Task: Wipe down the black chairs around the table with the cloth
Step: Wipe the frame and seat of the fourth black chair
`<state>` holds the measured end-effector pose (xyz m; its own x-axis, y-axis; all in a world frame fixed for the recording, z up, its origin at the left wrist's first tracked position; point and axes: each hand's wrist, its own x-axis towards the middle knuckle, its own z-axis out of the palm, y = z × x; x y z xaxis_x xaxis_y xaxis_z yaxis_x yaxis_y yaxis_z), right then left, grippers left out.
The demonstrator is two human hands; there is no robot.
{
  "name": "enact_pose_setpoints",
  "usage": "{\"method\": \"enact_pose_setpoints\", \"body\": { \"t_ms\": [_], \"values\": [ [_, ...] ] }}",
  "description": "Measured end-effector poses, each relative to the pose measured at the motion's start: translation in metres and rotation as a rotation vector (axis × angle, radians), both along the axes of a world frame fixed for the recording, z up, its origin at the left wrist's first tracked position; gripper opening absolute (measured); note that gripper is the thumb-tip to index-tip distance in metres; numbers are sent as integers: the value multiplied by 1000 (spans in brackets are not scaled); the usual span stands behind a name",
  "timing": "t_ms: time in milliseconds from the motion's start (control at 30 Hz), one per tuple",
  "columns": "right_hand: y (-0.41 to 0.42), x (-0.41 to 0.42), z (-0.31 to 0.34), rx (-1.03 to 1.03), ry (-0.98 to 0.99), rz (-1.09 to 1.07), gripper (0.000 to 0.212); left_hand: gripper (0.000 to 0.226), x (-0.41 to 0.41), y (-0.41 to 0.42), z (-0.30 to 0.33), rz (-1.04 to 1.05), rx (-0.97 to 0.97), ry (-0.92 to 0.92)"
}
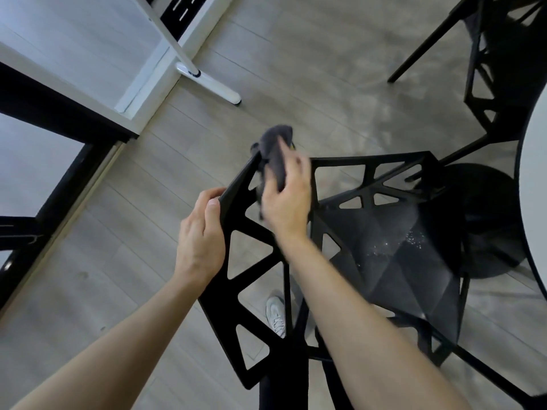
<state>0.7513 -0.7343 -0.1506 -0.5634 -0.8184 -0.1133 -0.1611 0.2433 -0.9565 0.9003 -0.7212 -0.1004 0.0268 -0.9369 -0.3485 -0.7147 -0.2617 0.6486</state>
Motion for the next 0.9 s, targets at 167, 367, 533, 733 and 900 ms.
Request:
{"method": "enact_pose_setpoints", "body": {
  "t_ms": [167,367,533,733,900],
  "values": [
    [74,12,16,-230,9,531,63,36,1,0,0,11,-36,22],
    [51,-77,-46,199,-6,46,49,32,-7,3,6,-27,-18,-110],
    [35,-51,-110,303,13,131,54,26,-11,3,9,-51,-66,-99],
    [143,-24,-119,423,-151,300,51,25,-10,2,10,-64,-68,-98],
    [6,-61,-91,174,-7,4,55,28,-10,2,9,-65,-56,-92]
  ]
}}
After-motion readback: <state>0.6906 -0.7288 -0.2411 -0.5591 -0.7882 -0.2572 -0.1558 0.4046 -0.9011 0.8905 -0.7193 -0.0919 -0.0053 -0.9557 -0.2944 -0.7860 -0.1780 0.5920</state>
